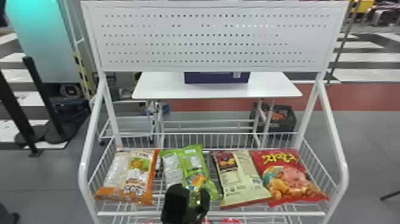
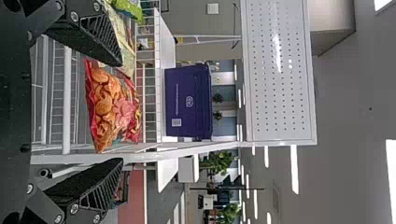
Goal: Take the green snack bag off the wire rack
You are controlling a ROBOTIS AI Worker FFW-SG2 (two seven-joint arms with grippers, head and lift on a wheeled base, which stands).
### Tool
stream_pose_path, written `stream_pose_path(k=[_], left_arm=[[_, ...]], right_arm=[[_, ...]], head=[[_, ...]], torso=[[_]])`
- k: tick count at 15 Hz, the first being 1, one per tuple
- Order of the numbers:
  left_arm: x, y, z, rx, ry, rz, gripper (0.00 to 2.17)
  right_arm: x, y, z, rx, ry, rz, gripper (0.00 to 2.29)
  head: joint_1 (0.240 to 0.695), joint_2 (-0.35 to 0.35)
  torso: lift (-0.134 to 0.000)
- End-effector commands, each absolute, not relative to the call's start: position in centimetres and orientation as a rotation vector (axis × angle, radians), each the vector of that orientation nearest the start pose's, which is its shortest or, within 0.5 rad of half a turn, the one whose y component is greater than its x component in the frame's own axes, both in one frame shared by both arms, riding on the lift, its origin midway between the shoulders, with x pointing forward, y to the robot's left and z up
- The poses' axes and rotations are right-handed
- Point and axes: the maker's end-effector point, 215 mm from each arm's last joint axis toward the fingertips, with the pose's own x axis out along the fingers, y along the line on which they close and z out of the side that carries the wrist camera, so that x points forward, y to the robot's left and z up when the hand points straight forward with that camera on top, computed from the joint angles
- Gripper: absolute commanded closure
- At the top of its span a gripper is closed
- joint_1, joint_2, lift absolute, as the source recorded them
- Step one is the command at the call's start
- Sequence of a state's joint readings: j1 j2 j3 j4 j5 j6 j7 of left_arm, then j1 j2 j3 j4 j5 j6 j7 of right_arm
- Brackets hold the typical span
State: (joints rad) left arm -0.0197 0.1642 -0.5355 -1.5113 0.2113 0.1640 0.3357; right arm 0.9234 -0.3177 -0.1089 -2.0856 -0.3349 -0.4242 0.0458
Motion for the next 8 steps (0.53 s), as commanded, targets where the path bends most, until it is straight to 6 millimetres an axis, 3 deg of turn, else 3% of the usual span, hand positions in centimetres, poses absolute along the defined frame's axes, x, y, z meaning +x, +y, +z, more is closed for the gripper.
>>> stream_pose_path(k=[1,2,3,7,8], left_arm=[[52.8,6.0,-46.6,0.08,0.319,-0.188,1.22],[52.6,6.0,-46.6,0.078,0.327,-0.187,1.58],[52.4,5.9,-45.8,0.07,0.313,-0.194,1.69],[51.0,4.4,-41.3,0.012,0.24,-0.228,1.72],[50.4,4.9,-40.8,0.013,0.229,-0.228,1.72]], right_arm=[[31.9,-29.6,-32.9,0.03,-0.029,0.103,0.17],[31.9,-29.5,-32.8,0.03,-0.031,0.105,0.17],[31.9,-29.6,-32.7,0.03,-0.034,0.103,0.17],[31.9,-29.6,-32.7,0.029,-0.034,0.104,0.17],[32.0,-29.5,-32.8,0.029,-0.032,0.105,0.17]], head=[[0.499,0.0],[0.499,0.0],[0.499,0.0],[0.499,0.0],[0.499,0.0]], torso=[[0.0],[0.0],[0.0],[0.0],[0.0]])
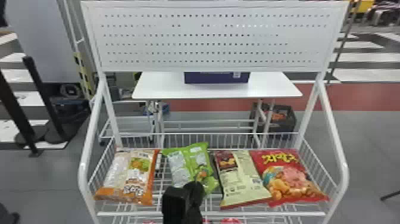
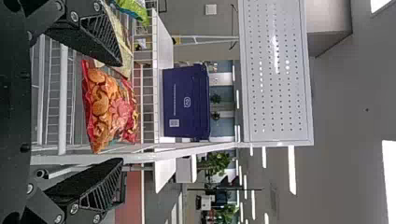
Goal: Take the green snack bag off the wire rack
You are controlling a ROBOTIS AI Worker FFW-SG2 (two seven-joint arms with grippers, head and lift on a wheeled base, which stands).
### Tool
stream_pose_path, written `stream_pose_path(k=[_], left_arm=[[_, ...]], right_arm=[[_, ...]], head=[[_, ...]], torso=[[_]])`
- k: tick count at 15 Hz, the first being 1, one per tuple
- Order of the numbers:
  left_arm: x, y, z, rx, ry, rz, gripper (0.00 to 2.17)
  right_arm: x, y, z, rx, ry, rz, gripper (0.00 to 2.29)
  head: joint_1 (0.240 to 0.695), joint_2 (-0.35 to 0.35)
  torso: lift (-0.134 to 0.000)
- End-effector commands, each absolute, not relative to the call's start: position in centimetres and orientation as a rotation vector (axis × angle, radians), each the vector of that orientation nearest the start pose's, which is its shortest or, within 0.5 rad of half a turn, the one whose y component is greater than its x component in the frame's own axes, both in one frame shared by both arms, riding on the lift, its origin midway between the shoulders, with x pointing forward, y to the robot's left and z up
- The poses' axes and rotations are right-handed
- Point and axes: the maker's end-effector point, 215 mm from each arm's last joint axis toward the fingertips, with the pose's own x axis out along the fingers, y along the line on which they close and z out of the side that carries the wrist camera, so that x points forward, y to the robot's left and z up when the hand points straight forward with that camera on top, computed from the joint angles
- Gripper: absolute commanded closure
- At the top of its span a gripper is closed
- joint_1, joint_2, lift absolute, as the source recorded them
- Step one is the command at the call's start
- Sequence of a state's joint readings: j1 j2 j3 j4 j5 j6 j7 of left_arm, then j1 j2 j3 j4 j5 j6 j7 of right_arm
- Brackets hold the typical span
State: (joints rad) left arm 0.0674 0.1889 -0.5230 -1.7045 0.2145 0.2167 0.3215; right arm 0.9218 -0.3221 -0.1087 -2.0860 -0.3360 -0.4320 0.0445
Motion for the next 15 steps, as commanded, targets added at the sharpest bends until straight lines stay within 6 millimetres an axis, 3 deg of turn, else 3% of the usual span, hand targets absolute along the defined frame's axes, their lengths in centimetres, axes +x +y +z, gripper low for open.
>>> stream_pose_path(k=[1,4,8,11,13,15], left_arm=[[50.0,4.5,-39.4,0.004,0.205,-0.24,1.72],[46.5,7.0,-37.2,-0.019,0.172,-0.235,1.72],[40.9,13.5,-33.2,-0.066,0.056,-0.163,1.72],[37.0,18.5,-32.0,-0.088,0.006,-0.1,1.71],[34.6,19.6,-31.2,-0.059,-0.033,-0.093,1.71],[33.1,21.1,-32.2,-0.017,-0.007,-0.074,1.71]], right_arm=[[32.0,-29.6,-32.8,0.029,-0.035,0.104,0.17],[32.1,-29.7,-32.9,0.031,-0.034,0.102,0.17],[32.4,-29.5,-33.2,0.039,-0.033,0.104,0.17],[32.5,-29.3,-33.5,0.041,-0.028,0.107,0.17],[32.5,-29.3,-33.5,0.042,-0.028,0.106,0.17],[32.4,-29.3,-33.6,0.043,-0.027,0.105,0.17]], head=[[0.499,0.0],[0.499,0.0],[0.499,0.0],[0.499,0.0],[0.499,0.0],[0.499,0.0]], torso=[[0.0],[0.0],[0.0],[0.0],[0.0],[0.0]])
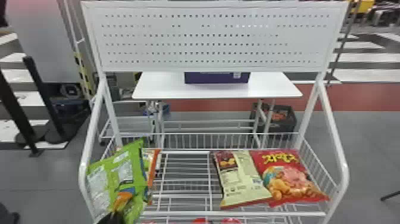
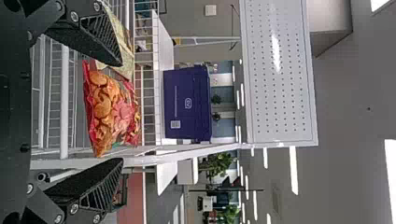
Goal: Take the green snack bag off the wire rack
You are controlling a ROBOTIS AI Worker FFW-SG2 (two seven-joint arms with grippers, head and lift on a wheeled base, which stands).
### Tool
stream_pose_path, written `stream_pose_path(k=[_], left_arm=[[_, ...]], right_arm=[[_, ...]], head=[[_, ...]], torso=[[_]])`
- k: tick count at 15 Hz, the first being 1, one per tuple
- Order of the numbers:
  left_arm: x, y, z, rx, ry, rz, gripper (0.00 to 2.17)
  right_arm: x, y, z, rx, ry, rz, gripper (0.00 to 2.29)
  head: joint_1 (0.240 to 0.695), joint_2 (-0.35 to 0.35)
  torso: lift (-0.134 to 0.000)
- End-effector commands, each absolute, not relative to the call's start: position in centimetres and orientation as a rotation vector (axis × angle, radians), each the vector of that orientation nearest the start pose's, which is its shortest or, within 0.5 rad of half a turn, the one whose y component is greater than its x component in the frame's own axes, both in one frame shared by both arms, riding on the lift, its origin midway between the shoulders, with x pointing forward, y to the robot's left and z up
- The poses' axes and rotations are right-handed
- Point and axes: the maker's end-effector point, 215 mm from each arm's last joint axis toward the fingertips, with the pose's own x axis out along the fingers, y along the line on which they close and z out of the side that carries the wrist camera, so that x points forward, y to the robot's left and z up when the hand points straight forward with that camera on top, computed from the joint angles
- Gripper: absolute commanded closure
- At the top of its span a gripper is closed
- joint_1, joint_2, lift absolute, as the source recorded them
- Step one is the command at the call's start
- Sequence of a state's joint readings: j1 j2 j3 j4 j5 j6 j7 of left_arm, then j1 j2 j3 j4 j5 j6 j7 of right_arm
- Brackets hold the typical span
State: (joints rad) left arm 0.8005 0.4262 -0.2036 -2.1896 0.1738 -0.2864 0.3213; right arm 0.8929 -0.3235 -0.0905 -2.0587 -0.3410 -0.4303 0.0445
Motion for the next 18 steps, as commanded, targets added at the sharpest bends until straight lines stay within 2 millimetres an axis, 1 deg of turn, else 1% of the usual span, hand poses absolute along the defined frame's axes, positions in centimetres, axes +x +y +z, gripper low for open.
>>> stream_pose_path(k=[1,4,5,6,7,9,14,18], left_arm=[[32.4,21.6,-32.2,-0.017,-0.002,-0.065,1.71],[30.9,22.6,-32.3,-0.021,0.008,-0.046,1.7],[30.4,23.0,-32.1,-0.023,0.001,-0.039,1.7],[30.1,23.1,-31.3,-0.034,-0.023,-0.036,1.7],[29.9,23.1,-31.0,-0.036,-0.023,-0.036,1.7],[29.6,23.0,-30.5,-0.039,-0.037,-0.038,1.7],[29.4,22.9,-31.0,-0.034,-0.029,-0.042,1.7],[29.4,22.9,-30.7,-0.037,-0.038,-0.043,1.7]], right_arm=[[32.4,-29.3,-33.6,0.041,-0.027,0.106,0.17],[32.4,-29.3,-33.7,0.042,-0.025,0.105,0.17],[32.4,-29.5,-33.6,0.041,-0.027,0.103,0.17],[32.4,-29.5,-33.7,0.04,-0.026,0.104,0.17],[32.4,-29.5,-33.6,0.04,-0.027,0.104,0.17],[32.4,-29.4,-33.6,0.041,-0.027,0.107,0.17],[32.3,-29.4,-33.2,0.04,-0.037,0.108,0.17],[32.2,-29.4,-33.1,0.04,-0.038,0.109,0.17]], head=[[0.499,0.0],[0.499,0.0],[0.499,0.0],[0.499,0.0],[0.499,0.0],[0.499,0.0],[0.499,0.0],[0.499,0.0]], torso=[[0.0],[0.0],[0.0],[0.0],[0.0],[0.0],[0.0],[0.0]])
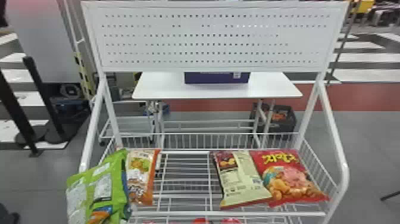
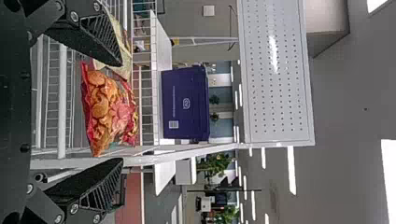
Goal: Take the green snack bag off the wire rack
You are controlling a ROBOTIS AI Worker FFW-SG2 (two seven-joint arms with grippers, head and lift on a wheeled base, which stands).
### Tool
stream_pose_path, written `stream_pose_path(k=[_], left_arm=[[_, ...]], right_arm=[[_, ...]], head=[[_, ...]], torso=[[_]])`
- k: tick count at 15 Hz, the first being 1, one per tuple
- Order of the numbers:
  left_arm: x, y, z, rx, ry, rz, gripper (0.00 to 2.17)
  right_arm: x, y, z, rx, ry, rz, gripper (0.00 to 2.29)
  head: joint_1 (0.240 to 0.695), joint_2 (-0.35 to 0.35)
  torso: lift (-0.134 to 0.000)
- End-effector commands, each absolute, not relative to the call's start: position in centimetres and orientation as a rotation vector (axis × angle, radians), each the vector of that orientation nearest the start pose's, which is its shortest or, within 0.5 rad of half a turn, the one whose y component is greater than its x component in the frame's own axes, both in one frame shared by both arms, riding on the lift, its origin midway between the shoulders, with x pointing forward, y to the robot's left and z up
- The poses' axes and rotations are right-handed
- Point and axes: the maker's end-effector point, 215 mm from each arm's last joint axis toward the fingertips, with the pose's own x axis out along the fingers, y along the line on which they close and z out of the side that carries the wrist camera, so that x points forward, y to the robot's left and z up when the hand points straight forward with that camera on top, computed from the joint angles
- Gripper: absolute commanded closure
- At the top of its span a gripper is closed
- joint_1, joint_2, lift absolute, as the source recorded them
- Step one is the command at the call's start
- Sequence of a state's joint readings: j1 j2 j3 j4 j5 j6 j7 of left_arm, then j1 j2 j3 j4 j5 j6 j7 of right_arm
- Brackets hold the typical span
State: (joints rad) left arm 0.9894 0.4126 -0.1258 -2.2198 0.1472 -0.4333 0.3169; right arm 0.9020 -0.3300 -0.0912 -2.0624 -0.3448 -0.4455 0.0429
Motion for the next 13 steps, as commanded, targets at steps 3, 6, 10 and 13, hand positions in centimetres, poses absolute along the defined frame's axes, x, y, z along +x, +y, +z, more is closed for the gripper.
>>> stream_pose_path(k=[3,6,10,13], left_arm=[[29.42,22.83,-30.7,-0.037,-0.038,-0.045,1.7],[29.4,22.77,-30.71,-0.038,-0.037,-0.046,1.7],[29.43,22.87,-30.91,-0.039,-0.034,-0.046,1.7],[29.54,22.92,-30.74,-0.05,-0.037,-0.049,1.7]], right_arm=[[32.17,-29.53,-32.99,0.037,-0.04,0.107,0.17],[32.21,-29.54,-32.85,0.038,-0.045,0.106,0.17],[32.22,-29.6,-32.82,0.036,-0.045,0.106,0.17],[32.33,-29.71,-32.87,0.036,-0.044,0.104,0.17]], head=[[0.499,0.0],[0.499,0.0],[0.499,0.0],[0.499,0.0]], torso=[[0.0],[0.0],[0.0],[0.0]])
